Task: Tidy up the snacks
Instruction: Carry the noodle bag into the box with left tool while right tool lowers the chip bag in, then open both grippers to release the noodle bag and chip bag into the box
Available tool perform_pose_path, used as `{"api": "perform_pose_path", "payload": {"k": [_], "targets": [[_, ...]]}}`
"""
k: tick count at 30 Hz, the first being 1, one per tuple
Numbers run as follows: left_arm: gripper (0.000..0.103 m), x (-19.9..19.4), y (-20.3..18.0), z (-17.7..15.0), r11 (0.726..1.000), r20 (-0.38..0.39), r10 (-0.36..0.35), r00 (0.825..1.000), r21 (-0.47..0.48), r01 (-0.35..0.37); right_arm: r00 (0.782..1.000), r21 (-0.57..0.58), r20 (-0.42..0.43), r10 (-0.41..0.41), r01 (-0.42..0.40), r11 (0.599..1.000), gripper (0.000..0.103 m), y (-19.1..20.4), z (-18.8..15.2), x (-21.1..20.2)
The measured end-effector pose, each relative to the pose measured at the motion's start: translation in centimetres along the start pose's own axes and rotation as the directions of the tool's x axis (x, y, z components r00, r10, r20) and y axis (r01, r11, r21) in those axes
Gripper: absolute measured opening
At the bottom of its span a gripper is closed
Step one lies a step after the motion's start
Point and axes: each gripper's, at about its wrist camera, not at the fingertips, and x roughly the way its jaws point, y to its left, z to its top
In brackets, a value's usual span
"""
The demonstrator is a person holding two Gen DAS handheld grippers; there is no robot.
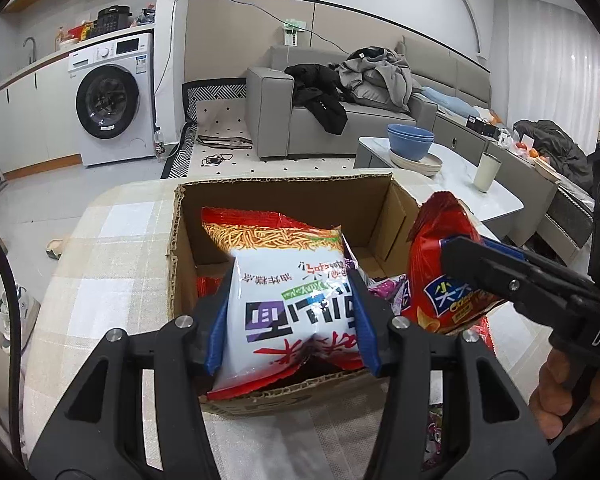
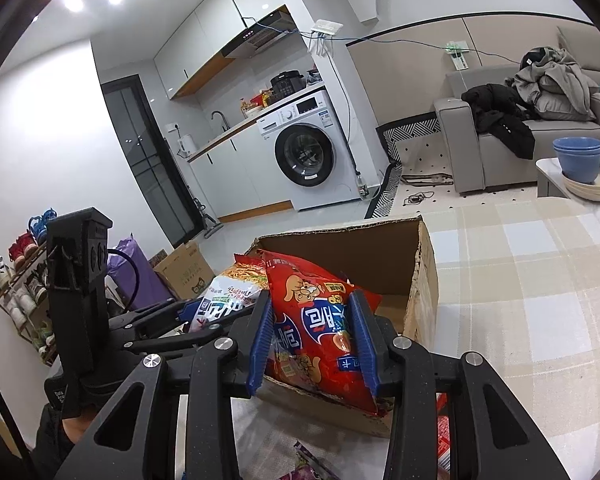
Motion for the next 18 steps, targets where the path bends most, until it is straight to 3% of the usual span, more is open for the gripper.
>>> {"api": "perform_pose_path", "payload": {"k": [14, 17, 18], "targets": [[0.051, 2.0, -0.3, -0.6, 1.0, -0.015, 0.008, 1.0, 0.018, -0.008, 0.997, -0.004, -0.064, -0.04, 0.04, 0.999, 0.038, -0.5, -0.4, 1.3], [0.052, 2.0, -0.3, -0.6, 1.0, -0.024, 0.013, 1.0, 0.016, -0.013, 0.997, -0.024, -0.063, -0.047, 0.046, 0.999, 0.044, -0.2, -0.4, 1.0], [0.053, 1.9, -0.2, -0.7, 1.0, -0.027, 0.013, 1.0, 0.012, -0.012, 0.997, -0.032, -0.056, -0.053, 0.051, 0.998, 0.05, 0.0, -0.4, 0.8]]}}
